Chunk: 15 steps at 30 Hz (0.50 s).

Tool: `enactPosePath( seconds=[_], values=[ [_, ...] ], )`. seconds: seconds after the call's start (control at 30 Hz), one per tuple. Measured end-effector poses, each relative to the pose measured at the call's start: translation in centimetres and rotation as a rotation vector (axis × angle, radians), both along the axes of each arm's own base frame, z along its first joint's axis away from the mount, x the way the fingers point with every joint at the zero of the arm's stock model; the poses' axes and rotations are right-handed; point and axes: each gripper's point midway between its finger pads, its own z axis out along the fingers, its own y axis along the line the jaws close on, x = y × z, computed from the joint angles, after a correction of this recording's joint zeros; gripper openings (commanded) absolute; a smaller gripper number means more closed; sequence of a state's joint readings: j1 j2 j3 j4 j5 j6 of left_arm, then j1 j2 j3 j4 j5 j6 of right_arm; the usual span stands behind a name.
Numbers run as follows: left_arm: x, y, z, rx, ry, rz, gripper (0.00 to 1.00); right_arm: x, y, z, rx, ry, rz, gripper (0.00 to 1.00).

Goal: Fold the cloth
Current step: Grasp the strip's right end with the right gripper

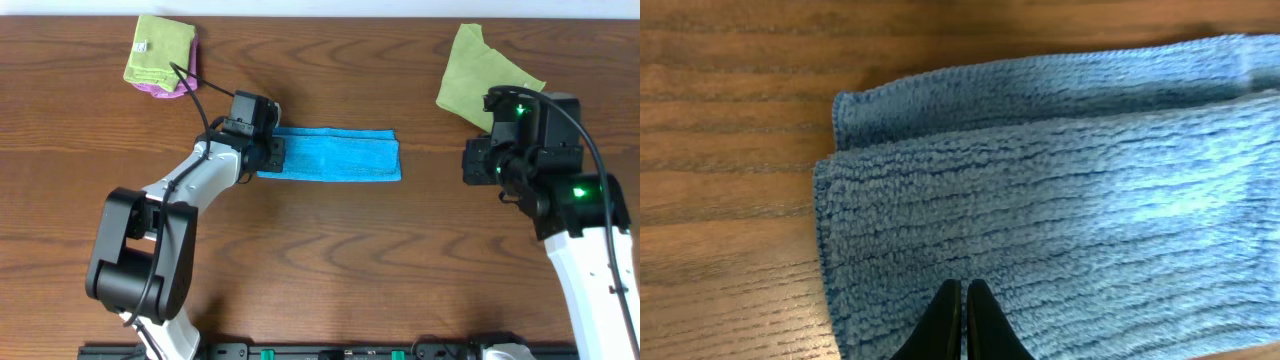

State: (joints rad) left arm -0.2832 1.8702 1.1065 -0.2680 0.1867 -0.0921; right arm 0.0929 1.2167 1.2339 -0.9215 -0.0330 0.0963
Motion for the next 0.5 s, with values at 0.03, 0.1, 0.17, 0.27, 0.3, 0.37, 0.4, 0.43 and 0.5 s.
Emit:
enactPosePath(
  seconds=[0.03,0.1,0.17,0.27,0.3,0.37,0.4,0.43,0.5],
  values=[
    [0.0,0.1,-0.2,0.004,0.003,0.001,0.06,0.0,0.1,-0.3,0.003,0.007,0.005,0.27],
    [0.0,0.2,-0.9,0.016,0.011,0.006,0.06,0.0,0.4,-1.6,0.013,0.036,0.018,0.48],
    [-0.1,0.4,-1.8,0.030,0.028,0.010,0.06,0.0,0.9,-3.7,0.038,0.084,0.030,0.64],
    [0.0,0.5,-1.9,0.033,0.027,0.011,0.06,0.1,2.1,-6.3,0.089,0.128,0.067,0.76],
    [0.0,0.5,-1.9,0.033,0.026,0.012,0.05,0.3,2.7,-7.3,0.115,0.138,0.088,0.77],
    [0.0,0.5,-1.9,0.035,0.026,0.012,0.06,0.8,3.7,-9.1,0.177,0.145,0.121,0.77],
    [0.0,0.5,-1.9,0.035,0.026,0.012,0.05,1.1,4.1,-9.7,0.212,0.142,0.136,0.76],
    [0.0,0.5,-1.9,0.035,0.026,0.012,0.06,1.4,4.6,-10.4,0.258,0.144,0.155,0.73],
    [0.0,0.5,-1.9,0.035,0.027,0.012,0.05,1.8,5.2,-12.1,0.355,0.167,0.179,0.70]
  ],
)
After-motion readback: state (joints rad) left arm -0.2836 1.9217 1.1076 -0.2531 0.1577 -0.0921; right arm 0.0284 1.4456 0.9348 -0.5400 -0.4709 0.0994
